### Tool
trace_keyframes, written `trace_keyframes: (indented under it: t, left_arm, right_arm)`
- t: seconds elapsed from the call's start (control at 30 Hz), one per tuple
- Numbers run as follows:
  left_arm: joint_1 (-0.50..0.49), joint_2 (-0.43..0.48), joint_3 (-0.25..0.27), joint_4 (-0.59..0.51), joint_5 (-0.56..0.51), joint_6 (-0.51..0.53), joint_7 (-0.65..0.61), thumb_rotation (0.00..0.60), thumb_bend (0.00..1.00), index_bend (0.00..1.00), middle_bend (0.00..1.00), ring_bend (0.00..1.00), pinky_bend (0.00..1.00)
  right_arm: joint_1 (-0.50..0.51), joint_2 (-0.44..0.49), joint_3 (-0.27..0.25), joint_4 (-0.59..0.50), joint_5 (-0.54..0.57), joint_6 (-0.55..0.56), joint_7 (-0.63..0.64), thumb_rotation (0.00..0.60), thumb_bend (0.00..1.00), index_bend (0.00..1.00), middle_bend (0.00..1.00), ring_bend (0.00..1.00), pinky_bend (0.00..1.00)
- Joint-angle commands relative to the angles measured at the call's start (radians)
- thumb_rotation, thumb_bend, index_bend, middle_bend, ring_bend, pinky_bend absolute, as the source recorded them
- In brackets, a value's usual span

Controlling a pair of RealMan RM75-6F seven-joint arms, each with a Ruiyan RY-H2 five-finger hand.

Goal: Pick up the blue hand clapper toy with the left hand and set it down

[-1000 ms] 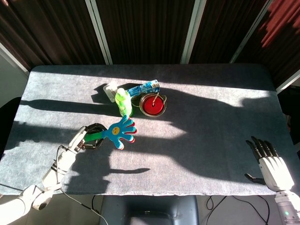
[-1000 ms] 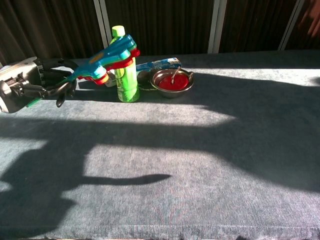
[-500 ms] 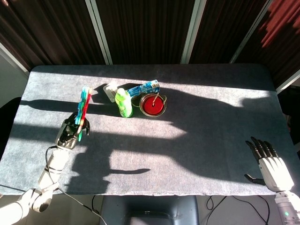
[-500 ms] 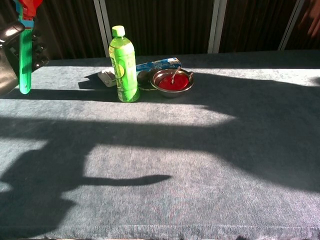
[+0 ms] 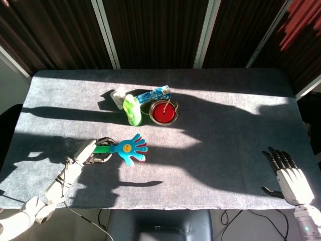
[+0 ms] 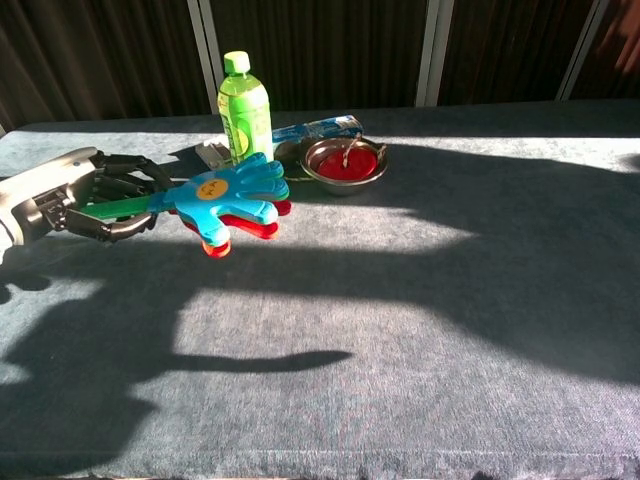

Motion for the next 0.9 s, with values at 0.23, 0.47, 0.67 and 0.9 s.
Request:
trace_keyframes:
  t: [0.23, 0.47, 0.67, 0.9]
  left_arm:
    - [-0.054, -0.043, 0.052, 0.090, 0.007, -0.128, 0.078, 0.600, 0.66, 0.80, 0.74, 0.44, 0.44]
    - [-0.048, -0.107, 0.070, 0.228, -0.009, -0.173, 0.211, 0.600, 0.52, 0.51, 0.27, 0.03, 0.02]
    - [-0.038, -0.098, 0.069, 0.223, -0.025, -0.169, 0.299, 0.600, 0.44, 0.16, 0.03, 0.00, 0.00]
    - [0.006, 0.050, 0.053, -0.006, -0.038, -0.066, 0.558, 0.600, 0.44, 0.10, 0.00, 0.00, 0.00]
  right_arm:
    - [0.000, 0.001, -0.004, -0.002, -0.004, -0.003, -0.001, 0.600, 0.11, 0.00, 0.00, 0.00, 0.00]
    - [0.002, 0.002, -0.005, -0.002, -0.003, -0.006, 0.001, 0.600, 0.11, 0.00, 0.00, 0.00, 0.00]
    - [0.002, 0.000, -0.006, -0.002, -0.004, -0.007, -0.005, 0.600, 0.11, 0.00, 0.00, 0.00, 0.00]
    - [-0.002, 0.000, -0.006, -0.002, -0.007, 0.003, -0.005, 0.600, 0.11, 0.00, 0.00, 0.00, 0.00]
